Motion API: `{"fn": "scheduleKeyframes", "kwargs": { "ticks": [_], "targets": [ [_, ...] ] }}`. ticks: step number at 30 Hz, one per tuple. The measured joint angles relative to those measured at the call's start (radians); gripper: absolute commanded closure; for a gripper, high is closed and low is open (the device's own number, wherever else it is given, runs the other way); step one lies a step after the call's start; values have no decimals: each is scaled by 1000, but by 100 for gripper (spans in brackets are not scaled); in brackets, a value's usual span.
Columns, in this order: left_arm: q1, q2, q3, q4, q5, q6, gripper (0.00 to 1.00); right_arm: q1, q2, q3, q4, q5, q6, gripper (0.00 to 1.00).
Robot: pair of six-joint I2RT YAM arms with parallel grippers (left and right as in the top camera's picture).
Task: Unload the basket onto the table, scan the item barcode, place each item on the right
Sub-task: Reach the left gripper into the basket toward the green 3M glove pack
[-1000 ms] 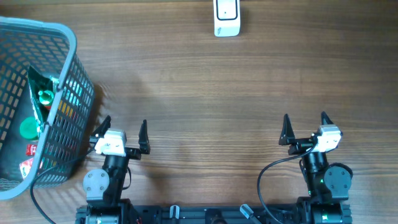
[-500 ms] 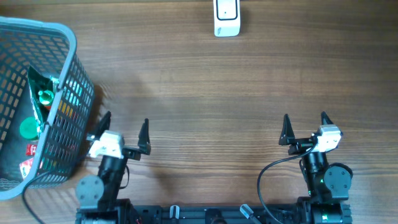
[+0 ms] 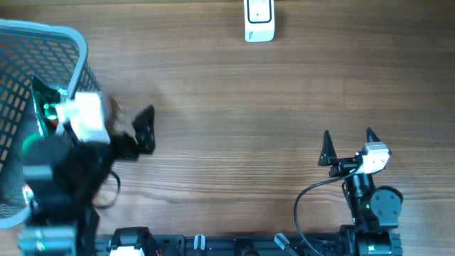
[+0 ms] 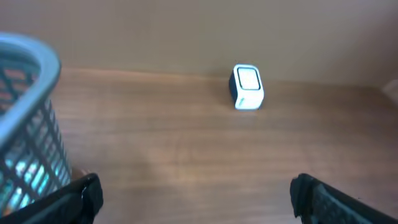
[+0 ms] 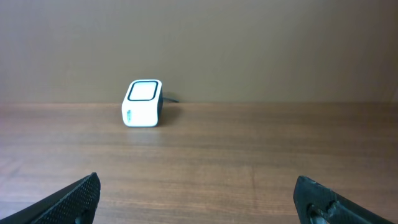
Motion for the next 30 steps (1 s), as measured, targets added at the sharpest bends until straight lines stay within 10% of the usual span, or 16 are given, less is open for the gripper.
{"fn": "scheduleKeyframes", "kwargs": {
  "ticks": [8, 14, 22, 30],
  "targets": [
    [0, 253, 151, -191, 38, -66, 0, 0, 0, 0, 0, 0, 0, 0],
    [24, 462, 655, -524, -209, -214, 0, 0, 2, 0, 0, 0, 0, 0],
    [596, 673, 827, -775, -401, -386, 0, 0, 2, 0, 0, -3, 0, 0],
    [780, 793, 641, -772, -375, -400, 0, 0, 2, 0, 0, -3, 0, 0]
  ]
}}
